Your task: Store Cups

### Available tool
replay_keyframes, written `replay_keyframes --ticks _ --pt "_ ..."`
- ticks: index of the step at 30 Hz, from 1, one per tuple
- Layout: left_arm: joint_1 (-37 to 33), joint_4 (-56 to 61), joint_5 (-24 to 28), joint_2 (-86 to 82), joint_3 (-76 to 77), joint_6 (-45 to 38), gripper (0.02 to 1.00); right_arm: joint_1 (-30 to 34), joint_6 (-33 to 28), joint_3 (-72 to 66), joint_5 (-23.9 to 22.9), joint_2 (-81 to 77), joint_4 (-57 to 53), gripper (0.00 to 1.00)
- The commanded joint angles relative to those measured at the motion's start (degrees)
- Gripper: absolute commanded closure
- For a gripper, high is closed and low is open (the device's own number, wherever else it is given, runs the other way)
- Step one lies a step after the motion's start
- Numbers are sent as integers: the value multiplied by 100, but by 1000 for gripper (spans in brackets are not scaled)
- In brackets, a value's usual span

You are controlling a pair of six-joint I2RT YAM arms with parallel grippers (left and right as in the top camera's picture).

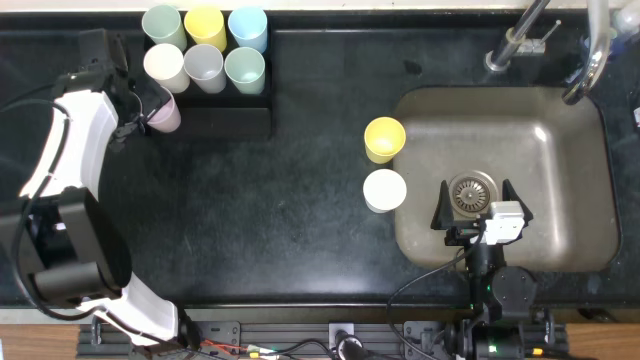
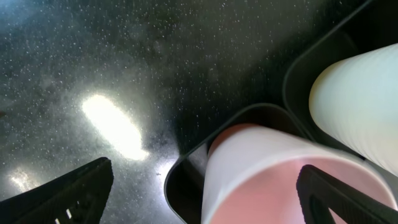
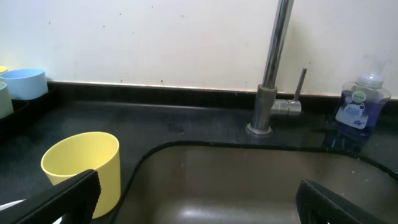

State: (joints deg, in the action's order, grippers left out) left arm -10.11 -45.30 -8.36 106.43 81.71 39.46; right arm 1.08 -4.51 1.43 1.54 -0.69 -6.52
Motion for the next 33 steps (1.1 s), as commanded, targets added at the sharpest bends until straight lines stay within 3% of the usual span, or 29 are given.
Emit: replay_keyframes --ticks 1,5,14,17,25,30,33 --pt "22 -74 59 -286 -33 -68 42 -22 -22 -28 33 48 33 5" --pt "22 -317 188 -769 -33 -103 18 -22 -22 -28 33 48 33 3" --pt "409 -640 1172 -2339 -22 -988 18 -22 -22 -28 33 48 33 3" --pt "1091 -557 1056 -2455 92 -1239 18 -22 -22 -28 33 48 33 3" --pt "3681 120 -90 -1360 533 -1578 18 -22 -22 -28 33 48 35 3" --pt "4492 -20 -59 -380 1082 -1725 18 -22 -22 -28 33 48 33 5" --pt "4811 -31 219 -4 1200 -2006 18 -22 -22 -28 33 48 33 3"
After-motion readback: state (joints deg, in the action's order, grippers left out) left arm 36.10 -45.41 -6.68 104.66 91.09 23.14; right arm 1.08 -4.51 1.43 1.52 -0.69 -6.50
